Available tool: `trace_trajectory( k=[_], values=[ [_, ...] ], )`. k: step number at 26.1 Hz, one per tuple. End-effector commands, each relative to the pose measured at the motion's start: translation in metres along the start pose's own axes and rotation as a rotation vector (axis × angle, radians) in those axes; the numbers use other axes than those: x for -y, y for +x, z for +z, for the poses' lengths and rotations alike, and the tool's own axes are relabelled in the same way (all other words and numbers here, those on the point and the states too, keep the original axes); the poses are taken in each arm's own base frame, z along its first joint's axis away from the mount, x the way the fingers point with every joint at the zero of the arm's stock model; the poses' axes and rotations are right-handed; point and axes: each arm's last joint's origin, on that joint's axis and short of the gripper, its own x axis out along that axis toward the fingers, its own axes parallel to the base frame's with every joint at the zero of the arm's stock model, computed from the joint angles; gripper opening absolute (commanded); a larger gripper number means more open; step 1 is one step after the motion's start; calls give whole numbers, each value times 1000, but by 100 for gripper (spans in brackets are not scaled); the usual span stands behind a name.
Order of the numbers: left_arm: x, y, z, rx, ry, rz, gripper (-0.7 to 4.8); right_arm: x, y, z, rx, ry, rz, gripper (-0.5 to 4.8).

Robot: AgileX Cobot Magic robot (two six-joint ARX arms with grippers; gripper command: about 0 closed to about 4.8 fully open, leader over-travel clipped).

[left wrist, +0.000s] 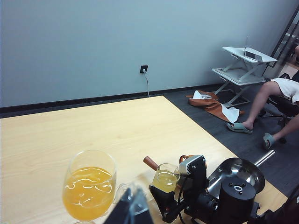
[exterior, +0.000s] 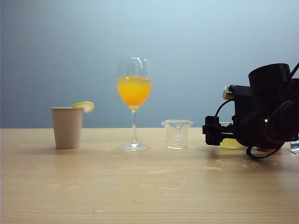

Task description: Pick up the third measuring cup from the left, pour the pineapple juice inside into the goblet, and finally put the measuring cup back in its original place.

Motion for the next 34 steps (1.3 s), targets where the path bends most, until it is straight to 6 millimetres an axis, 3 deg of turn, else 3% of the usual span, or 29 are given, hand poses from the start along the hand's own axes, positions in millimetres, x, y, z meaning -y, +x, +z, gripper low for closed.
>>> trace_trajectory(
  k=[1,4,6,17,20,34],
  values=[
    [1,-1,4,21,3,-11,-5,-1,1,3,18,1,6,417],
    [1,-1,4,21,2,-11,-5,-1,1,3,17,1,5,415],
    [1,-1,4,21,3,-11,-5,-1,1,3,17,1,6,361],
    [1,-1,4,21,2,-11,-5,-1,1,2,14,1,6,352],
    [1,-1,4,21,3,-11,-5,-1,1,2,12,0,6,304],
    [1,-1,4,20,3,-11,-5,-1,1,3,14,-1,7,292]
  ],
)
